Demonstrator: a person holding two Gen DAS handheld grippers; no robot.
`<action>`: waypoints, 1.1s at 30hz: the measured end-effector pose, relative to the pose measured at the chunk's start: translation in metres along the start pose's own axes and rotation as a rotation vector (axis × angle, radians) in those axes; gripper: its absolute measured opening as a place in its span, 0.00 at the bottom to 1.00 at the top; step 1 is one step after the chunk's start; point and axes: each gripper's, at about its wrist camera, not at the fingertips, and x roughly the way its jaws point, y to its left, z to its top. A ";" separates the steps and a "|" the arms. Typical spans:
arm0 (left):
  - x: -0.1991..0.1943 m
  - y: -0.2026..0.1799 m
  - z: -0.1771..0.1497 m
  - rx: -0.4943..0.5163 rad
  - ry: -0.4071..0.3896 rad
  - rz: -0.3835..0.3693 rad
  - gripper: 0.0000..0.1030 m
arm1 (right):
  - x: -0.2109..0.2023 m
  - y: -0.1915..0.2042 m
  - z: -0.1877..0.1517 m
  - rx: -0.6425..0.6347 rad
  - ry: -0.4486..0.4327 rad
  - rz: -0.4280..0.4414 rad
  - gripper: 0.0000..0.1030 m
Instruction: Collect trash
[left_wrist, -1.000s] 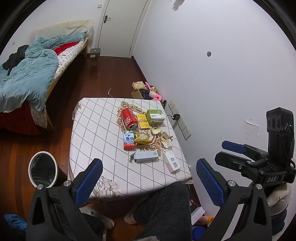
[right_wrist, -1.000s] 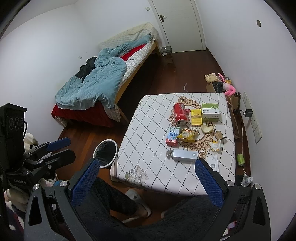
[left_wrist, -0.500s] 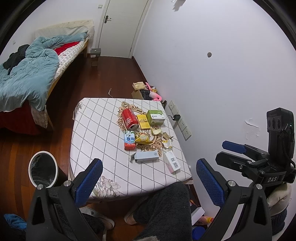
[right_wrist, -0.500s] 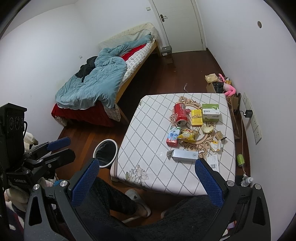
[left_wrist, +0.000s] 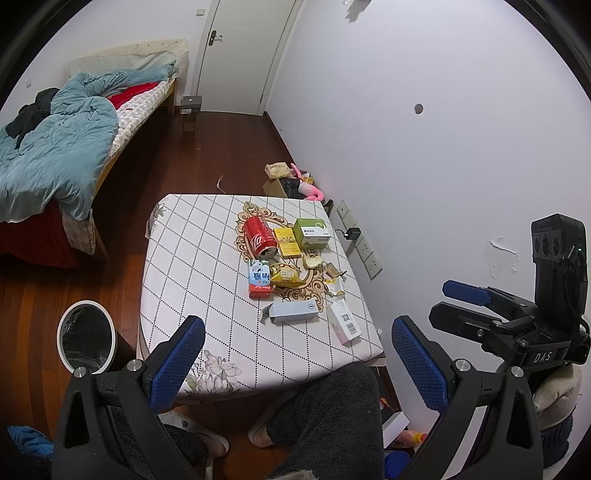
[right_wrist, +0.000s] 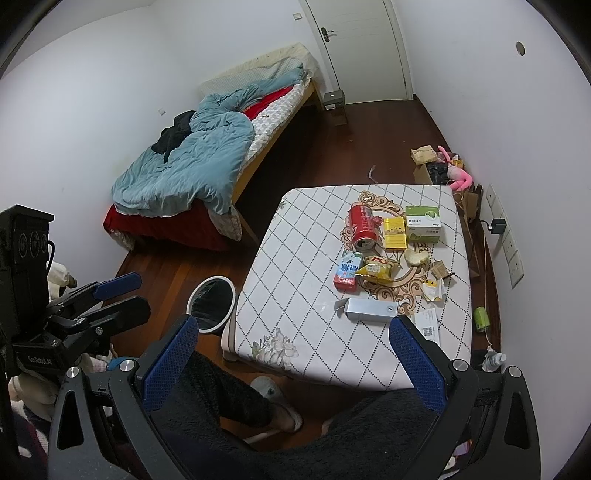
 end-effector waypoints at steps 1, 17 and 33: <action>0.000 0.000 0.000 -0.001 0.001 0.001 1.00 | 0.000 0.000 0.000 -0.001 0.001 -0.001 1.00; -0.001 0.002 -0.002 0.001 0.007 -0.006 1.00 | 0.000 0.000 0.001 -0.002 0.001 -0.002 1.00; 0.003 0.003 -0.003 0.008 0.007 0.012 1.00 | 0.008 -0.002 -0.003 0.013 -0.004 -0.021 1.00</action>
